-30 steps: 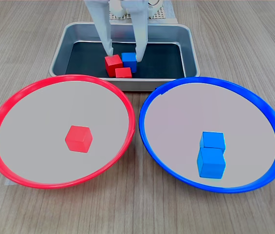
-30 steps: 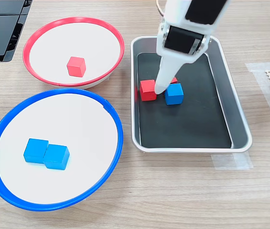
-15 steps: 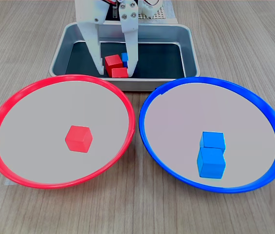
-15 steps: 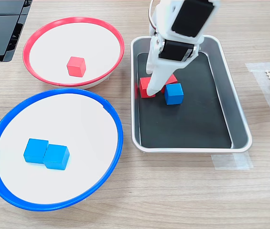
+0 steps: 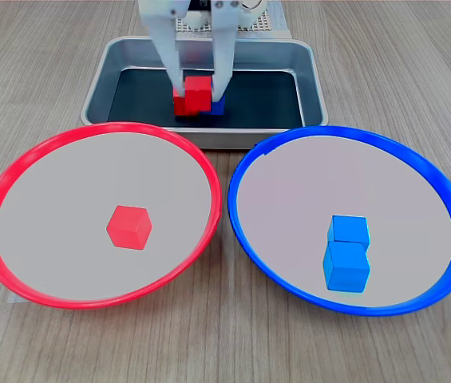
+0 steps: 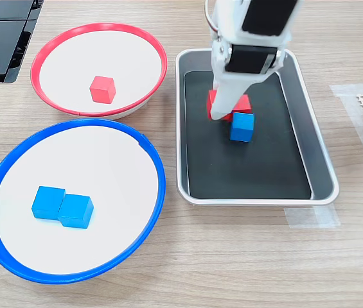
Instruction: Move six blocks from tray to matching dishes
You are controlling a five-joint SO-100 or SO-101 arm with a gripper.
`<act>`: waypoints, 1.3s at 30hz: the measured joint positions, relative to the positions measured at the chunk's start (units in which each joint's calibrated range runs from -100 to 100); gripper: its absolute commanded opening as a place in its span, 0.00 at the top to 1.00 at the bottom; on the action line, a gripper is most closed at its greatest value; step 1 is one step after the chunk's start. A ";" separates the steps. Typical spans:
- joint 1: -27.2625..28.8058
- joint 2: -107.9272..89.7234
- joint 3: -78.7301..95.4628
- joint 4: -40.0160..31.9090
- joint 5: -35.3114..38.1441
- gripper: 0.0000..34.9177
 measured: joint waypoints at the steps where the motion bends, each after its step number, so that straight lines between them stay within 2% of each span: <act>1: -1.15 -0.26 -4.63 3.92 -3.17 1.00; 2: -1.77 -0.26 -9.44 6.93 -7.33 1.00; 4: -1.77 0.26 -13.70 6.77 -11.43 1.00; 6: -1.15 3.75 -20.87 3.43 -19.83 1.00; 9: 0.80 7.33 -23.23 -0.49 -22.66 0.98; 10: 2.21 9.97 -23.68 -3.75 -23.15 0.77; 11: 2.92 11.00 -23.68 -4.89 -23.15 0.67; 13: 4.42 13.38 -23.96 -7.34 -23.15 0.42; 14: 4.69 13.98 -23.96 -7.99 -23.15 0.34; 15: 4.96 14.83 -23.96 -8.97 -23.15 0.30; 16: 5.31 15.00 -23.96 -9.38 -23.15 0.30; 18: 5.84 15.00 -24.05 -9.79 -23.15 0.38; 20: 6.64 14.49 -23.87 -9.71 -23.15 0.60; 22: 6.73 13.38 -23.05 -8.97 -23.20 0.93; 23: 6.73 11.85 -22.23 -7.42 -23.35 0.96; 28: 6.73 1.96 -14.07 3.10 -24.03 0.95; 31: 7.26 -3.15 -6.90 5.46 -26.03 0.67; 33: 7.43 -6.05 -1.09 5.55 -28.82 0.55; 36: 7.43 -8.44 5.35 5.55 -33.85 0.51; 39: 7.43 -9.21 7.89 5.55 -37.95 0.53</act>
